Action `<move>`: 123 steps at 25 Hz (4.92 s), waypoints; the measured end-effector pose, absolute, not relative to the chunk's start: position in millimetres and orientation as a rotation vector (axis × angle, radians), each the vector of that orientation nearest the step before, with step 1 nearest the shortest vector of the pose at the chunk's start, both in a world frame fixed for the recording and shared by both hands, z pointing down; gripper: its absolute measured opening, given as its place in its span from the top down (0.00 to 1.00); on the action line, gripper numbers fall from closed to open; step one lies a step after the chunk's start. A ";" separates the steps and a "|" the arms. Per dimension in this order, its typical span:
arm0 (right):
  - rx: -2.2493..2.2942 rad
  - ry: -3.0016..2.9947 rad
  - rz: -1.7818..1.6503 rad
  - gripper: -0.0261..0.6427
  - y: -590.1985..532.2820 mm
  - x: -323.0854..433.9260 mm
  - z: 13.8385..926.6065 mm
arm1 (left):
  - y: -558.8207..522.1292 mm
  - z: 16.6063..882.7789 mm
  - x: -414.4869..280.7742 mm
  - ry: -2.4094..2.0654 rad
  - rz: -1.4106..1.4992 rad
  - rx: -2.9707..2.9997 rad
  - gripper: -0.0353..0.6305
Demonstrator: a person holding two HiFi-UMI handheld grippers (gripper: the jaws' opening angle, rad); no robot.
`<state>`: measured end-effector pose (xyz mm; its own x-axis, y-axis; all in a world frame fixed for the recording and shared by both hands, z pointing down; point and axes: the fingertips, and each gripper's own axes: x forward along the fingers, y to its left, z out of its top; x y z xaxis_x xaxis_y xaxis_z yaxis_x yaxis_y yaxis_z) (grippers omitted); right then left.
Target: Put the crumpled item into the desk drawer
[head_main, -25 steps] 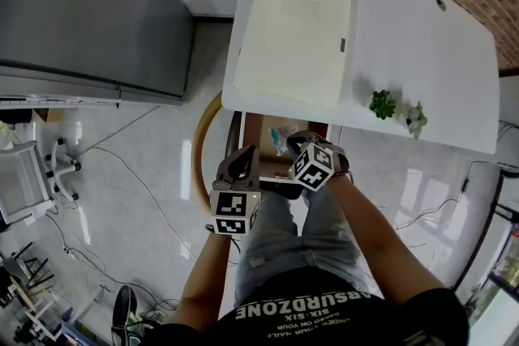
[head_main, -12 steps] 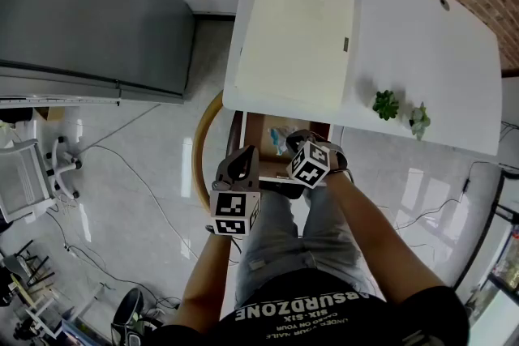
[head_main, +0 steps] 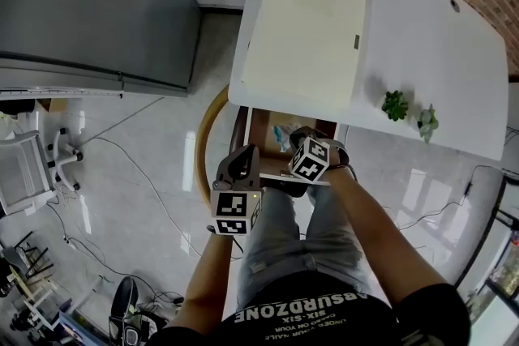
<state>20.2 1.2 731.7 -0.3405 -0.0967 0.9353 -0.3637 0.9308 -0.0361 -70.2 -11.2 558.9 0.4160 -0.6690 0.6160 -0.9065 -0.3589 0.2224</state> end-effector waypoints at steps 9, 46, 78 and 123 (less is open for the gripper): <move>0.293 -1.891 0.259 0.96 -1.5 16.2 747.8 | -9.0 566.8 -73.9 -1.349 0.585 2.110 0.94; 0.149 -1.717 0.136 0.96 6.1 22.1 834.0 | 13.9 602.3 -90.2 -1.404 0.600 2.015 0.94; 0.197 -1.843 0.237 0.88 5.4 7.5 792.5 | 8.3 593.1 -87.3 -1.403 0.567 2.016 0.94; 0.743 -2.239 0.565 0.97 1.9 22.4 576.1 | -7.1 541.6 -30.9 -1.235 0.605 2.127 0.94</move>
<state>22.4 1.9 576.1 -0.5899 -0.3434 0.7308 -0.6491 0.7400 -0.1762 -30.9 -7.1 541.6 0.4636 -0.6087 0.6438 -0.8818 -0.3877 0.2685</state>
